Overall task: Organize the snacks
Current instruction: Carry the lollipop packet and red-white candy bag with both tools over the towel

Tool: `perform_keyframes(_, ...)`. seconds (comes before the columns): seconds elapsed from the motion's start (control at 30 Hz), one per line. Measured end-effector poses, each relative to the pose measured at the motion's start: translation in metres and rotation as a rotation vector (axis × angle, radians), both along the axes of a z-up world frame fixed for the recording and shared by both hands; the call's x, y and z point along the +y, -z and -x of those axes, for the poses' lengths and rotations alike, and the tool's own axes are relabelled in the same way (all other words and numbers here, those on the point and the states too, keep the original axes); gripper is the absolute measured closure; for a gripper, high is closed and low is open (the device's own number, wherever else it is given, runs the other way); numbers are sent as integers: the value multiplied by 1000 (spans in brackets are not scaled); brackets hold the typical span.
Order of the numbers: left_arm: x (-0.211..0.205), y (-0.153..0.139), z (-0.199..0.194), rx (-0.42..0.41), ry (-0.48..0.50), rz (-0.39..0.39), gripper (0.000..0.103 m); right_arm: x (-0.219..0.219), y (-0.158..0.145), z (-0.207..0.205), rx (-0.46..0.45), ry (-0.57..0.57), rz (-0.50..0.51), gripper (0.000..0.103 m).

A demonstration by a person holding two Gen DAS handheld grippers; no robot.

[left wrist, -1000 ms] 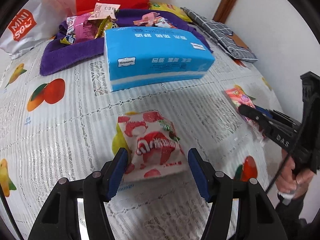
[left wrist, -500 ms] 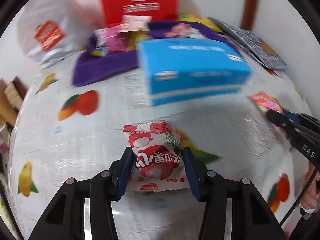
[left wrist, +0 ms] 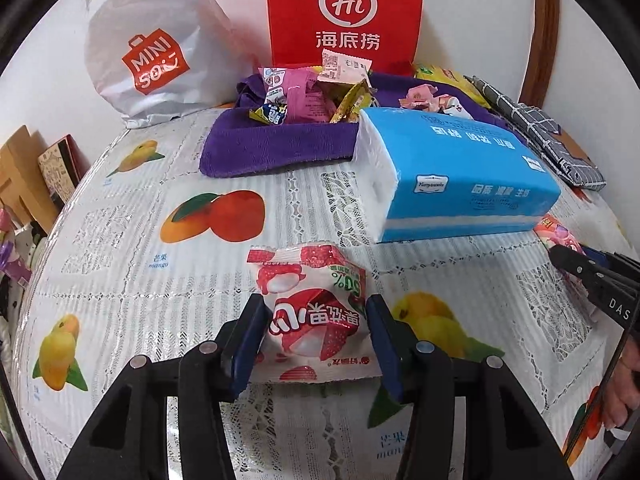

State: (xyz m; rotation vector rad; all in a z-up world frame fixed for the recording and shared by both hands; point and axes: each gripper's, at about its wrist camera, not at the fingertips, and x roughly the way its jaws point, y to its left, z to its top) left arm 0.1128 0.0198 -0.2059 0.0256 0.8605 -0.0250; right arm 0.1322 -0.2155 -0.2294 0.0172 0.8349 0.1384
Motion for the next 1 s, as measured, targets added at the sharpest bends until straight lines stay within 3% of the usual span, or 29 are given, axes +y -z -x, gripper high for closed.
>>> perform_keyframes(0.37,-1,2,2,3,7,6,52,13,0,-1,-3,-12,86,74)
perform_keyframes(0.77,-1,2,2,2,-2,5,52,11,1,-2,-3,-15,73,76)
perform_keyframes(1.0,10,-6,1,25,-6,98,55,13,-1,2,-12,-16,90,81)
